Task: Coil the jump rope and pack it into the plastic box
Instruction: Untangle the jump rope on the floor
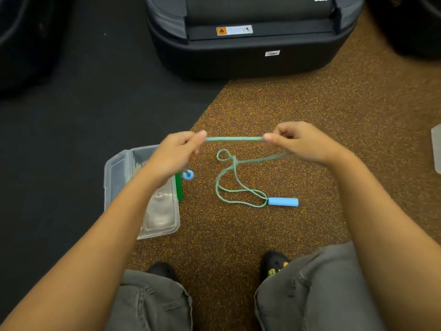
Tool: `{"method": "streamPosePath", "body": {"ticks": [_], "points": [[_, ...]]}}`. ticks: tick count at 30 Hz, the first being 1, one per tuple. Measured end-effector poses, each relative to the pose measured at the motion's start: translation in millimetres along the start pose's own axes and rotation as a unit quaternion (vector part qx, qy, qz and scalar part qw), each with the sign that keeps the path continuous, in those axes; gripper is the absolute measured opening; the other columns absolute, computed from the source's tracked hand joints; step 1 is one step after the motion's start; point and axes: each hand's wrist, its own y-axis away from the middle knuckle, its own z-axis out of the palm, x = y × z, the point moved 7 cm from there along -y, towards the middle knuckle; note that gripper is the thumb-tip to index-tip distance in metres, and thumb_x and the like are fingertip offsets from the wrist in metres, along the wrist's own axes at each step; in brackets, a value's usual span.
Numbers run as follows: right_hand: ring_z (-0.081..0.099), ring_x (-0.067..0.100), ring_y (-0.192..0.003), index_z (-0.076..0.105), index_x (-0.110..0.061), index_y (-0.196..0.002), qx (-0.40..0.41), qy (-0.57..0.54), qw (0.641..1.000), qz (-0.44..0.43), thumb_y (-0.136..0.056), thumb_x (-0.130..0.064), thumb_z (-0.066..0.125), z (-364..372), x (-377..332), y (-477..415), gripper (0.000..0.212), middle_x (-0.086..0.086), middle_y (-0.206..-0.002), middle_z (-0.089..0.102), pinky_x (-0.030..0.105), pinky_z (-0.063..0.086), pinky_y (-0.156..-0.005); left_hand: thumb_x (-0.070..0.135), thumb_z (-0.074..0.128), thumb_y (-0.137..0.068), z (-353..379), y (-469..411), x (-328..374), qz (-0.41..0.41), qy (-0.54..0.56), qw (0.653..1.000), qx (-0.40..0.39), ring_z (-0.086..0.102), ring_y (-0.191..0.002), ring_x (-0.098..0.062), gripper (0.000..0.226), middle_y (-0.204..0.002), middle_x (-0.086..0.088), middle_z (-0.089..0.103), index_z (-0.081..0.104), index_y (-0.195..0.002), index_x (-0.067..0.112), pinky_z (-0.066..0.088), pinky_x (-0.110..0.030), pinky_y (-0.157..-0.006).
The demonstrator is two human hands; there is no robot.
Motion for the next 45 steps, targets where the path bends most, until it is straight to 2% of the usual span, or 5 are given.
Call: {"method": "streamPosePath", "body": {"ticks": [10, 16, 26, 36, 45], "points": [[0.040, 0.004, -0.056, 0.061, -0.016, -0.089, -0.013, 0.010, 1.000, -0.014, -0.089, -0.036, 0.054, 26, -12, -3, 0.021, -0.010, -0.064, 0.046, 0.018, 0.032, -0.053, 0.039, 0.049, -0.091, 36, 2, -19, -0.048, -0.086, 0.991, -0.096, 0.062, -0.099, -0.022, 0.034, -0.101, -0.006, 0.067, 0.059, -0.110, 0.011, 0.047, -0.040, -0.094], [0.044, 0.010, -0.060, 0.062, -0.017, -0.088, -0.036, 0.040, 0.997, -0.049, -0.090, -0.036, 0.052, 57, -32, -11, 0.021, -0.008, -0.066, 0.050, 0.026, 0.035, -0.055, 0.044, 0.054, -0.086, 51, 8, 11, 0.081, -0.180, 0.979, -0.058, 0.008, -0.145, -0.019, 0.084, -0.158, -0.005, 0.009, 0.002, -0.148, 0.019, 0.013, -0.041, -0.115], [0.042, 0.006, -0.059, 0.056, -0.020, -0.088, -0.013, -0.041, 0.997, -0.063, -0.095, -0.035, 0.042, 51, -44, -9, 0.022, -0.009, -0.066, 0.047, 0.022, 0.034, -0.056, 0.023, 0.046, -0.094, 25, 8, 28, 0.016, 0.065, 0.996, -0.063, 0.039, -0.044, -0.003, 0.034, -0.045, 0.009, 0.043, 0.055, -0.061, 0.018, 0.038, -0.018, -0.055], [0.043, 0.013, -0.059, 0.058, -0.021, -0.085, -0.007, -0.001, 1.000, -0.005, -0.096, -0.032, 0.042, 30, -20, -6, 0.023, -0.002, -0.065, 0.047, 0.028, 0.033, -0.055, 0.026, 0.041, -0.096, -33, -5, -14, -0.091, 0.605, 0.778, 0.140, 0.046, -0.043, -0.002, 0.034, -0.045, 0.011, 0.047, 0.052, -0.065, 0.017, 0.045, -0.018, -0.069], [0.036, 0.003, -0.051, 0.061, -0.021, -0.085, -0.038, -0.025, 0.997, -0.066, -0.095, -0.032, 0.045, 41, -50, 1, 0.021, -0.009, -0.061, 0.044, 0.013, 0.030, -0.048, 0.045, 0.060, -0.080, -1, 1, 10, -0.007, -0.213, 0.976, 0.031, 0.029, -0.136, -0.027, 0.077, -0.146, -0.013, 0.030, 0.026, -0.143, 0.017, 0.027, -0.043, -0.111]]}}
